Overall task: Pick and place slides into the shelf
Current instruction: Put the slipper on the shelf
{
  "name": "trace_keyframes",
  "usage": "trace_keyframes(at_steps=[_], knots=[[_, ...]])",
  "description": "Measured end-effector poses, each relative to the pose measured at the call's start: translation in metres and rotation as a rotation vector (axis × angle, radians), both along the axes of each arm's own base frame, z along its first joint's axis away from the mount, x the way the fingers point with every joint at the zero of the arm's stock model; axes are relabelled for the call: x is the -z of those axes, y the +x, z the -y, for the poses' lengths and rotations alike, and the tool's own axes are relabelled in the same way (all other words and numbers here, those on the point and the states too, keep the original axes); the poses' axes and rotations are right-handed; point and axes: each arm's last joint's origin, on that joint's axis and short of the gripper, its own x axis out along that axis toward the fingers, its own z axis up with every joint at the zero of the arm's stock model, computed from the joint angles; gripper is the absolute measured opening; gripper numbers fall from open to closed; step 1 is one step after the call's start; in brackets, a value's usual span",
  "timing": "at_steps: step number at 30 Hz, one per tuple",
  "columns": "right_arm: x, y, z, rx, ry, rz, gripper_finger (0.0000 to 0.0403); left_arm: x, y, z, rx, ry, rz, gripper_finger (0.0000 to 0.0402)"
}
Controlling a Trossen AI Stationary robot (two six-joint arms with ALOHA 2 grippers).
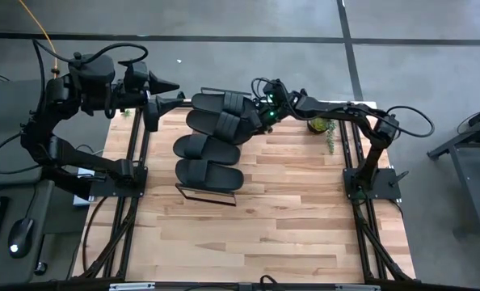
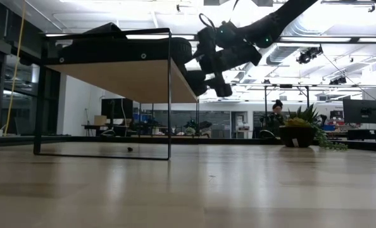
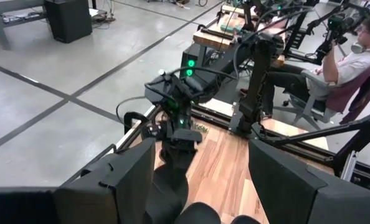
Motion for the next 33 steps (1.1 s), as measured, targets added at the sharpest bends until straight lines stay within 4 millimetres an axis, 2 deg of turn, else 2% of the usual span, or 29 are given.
trace_keyframes(at_steps=[12, 20, 27, 33], knots=[[0.003, -0.023, 0.032, 0.059, 0.041, -0.026, 0.0266, 0.004, -0.001, 0.0, 0.0, -0.015, -0.036, 0.0239], [-0.007, -0.045, 0.043, 0.078, 0.065, -0.03, 0.0266, 0.004, -0.001, 0.0, 0.0, -0.013, -0.037, 0.0239], [-0.037, -0.055, 0.039, 0.091, 0.016, 0.048, 0.0266, 0.004, -0.001, 0.0, -0.01, 0.004, -0.044, 0.0239], [-0.059, -0.039, 0.021, 0.055, -0.103, 0.194, 0.0266, 0.004, 0.001, -0.001, -0.014, 0.015, -0.057, 0.0239]])
